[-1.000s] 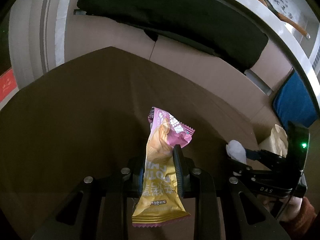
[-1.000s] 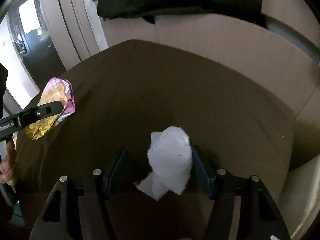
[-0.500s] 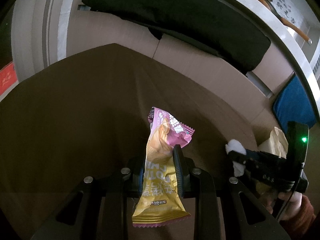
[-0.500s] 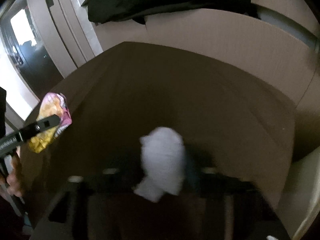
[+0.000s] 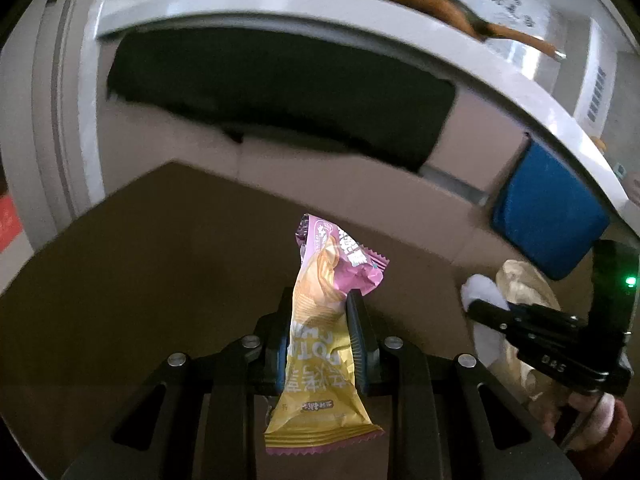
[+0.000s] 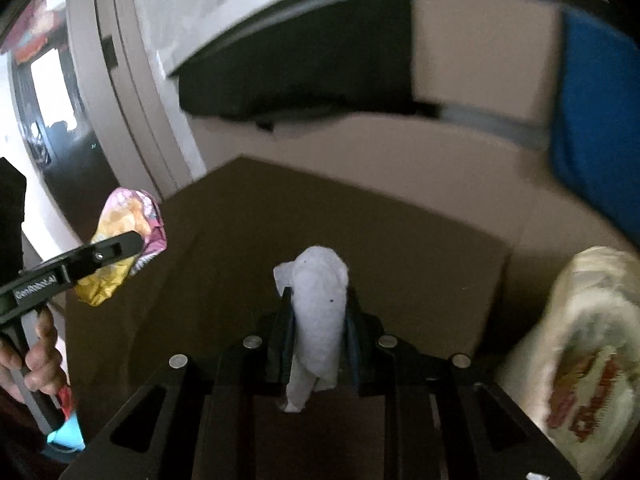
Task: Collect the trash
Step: 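Carry the tissue and wrapper up over the bin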
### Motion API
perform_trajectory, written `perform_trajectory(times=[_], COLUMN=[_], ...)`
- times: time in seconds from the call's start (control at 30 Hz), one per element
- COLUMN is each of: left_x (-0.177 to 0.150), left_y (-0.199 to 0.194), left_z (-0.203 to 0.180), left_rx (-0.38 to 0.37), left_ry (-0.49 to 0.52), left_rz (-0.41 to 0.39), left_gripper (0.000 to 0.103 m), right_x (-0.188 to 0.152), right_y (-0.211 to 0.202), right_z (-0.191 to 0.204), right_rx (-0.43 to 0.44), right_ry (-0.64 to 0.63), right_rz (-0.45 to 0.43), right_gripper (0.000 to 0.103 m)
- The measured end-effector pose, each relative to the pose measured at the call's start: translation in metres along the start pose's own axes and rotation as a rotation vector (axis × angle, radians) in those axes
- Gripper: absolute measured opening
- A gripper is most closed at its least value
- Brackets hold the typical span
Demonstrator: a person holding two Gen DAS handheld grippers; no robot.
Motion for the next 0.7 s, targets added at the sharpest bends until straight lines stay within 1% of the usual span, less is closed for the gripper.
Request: perform_trajectory(times=[0.1, 0.2, 0.3, 0.43, 0.7], left_x=[0.009, 0.015, 0.019, 0.024, 0.033], left_y=[-0.005, -0.012, -0.018, -0.025, -0.037], left_z=[-0.029, -0.067, -0.105, -0.160, -0.243], left_rx=[-0.010, -0.047, -0.085, -0.139, -0.230], left_ry=[0.040, 0.076, 0.125, 0.192, 0.258], left_rz=[-0.035, -0.057, -0.083, -0.115, -0.166], left_gripper=[0.026, 0.026, 0.026, 0.026, 0.026], right_x=[0.012, 0.022, 0.031, 0.032, 0.028], right_y=[-0.030, -0.062, -0.087, -0.128, -0.197], right_z=[-0.015, -0.033, -0.048, -0.072, -0.120], right_rx=[-0.015, -0.051, -0.083, -0.140, -0.246], right_ry=[0.011, 0.011, 0.011, 0.016, 0.067], right_rz=[-0.063, -0.128, -0.174, -0.233, -0.326], right_gripper=[0.020, 0.020, 0.020, 0.020, 0.020])
Point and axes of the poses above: each gripper's, at about its wrist camera, not at the fingertips, and y roughly the way its jaws point, z to its left, x to its top, the point moved 9 cm from there along y, roughly the way its jaws point, and after that the axes turned 6 degrees about -z, right-handed, at the moved point
